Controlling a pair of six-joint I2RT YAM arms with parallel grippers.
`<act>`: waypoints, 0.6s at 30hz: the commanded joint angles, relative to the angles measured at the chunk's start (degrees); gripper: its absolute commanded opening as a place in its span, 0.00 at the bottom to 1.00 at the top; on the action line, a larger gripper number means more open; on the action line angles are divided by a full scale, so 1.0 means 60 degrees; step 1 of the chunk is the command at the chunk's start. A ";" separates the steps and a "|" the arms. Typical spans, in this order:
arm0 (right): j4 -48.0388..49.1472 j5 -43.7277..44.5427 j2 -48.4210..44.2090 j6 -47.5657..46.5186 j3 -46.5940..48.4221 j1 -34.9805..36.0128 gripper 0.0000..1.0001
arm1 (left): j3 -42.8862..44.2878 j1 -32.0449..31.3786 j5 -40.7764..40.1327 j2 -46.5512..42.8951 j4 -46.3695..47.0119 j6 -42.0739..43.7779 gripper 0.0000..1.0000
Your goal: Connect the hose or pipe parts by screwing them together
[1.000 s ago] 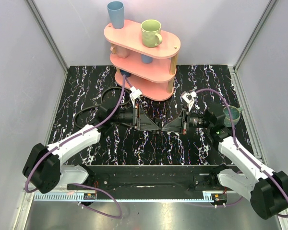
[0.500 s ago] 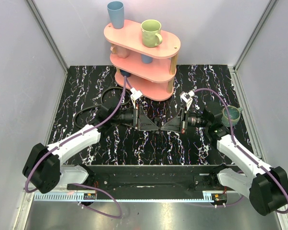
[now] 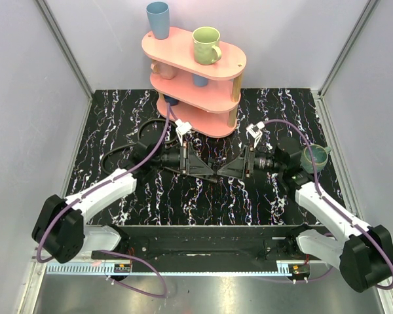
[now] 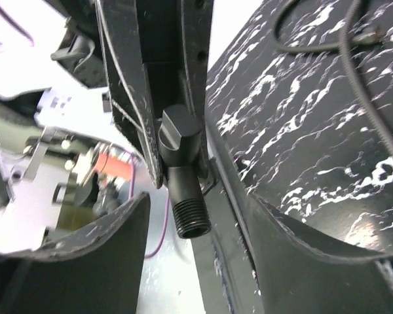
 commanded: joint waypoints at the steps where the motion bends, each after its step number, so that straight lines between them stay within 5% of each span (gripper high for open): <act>1: -0.1636 0.2025 -0.0128 -0.0571 0.0819 0.0059 0.71 | 0.0615 0.0753 -0.0401 -0.0475 -0.1598 0.0849 0.00; 9: -0.4654 0.4440 0.2413 -0.2710 0.2561 0.0277 0.71 | 0.2022 0.3097 -0.3754 -0.1134 -0.7603 0.3616 0.00; 18: -0.7102 0.7328 0.5962 -0.5099 0.5097 0.2182 0.67 | 0.1174 0.3465 -0.6626 -0.2877 -0.8780 0.5084 0.00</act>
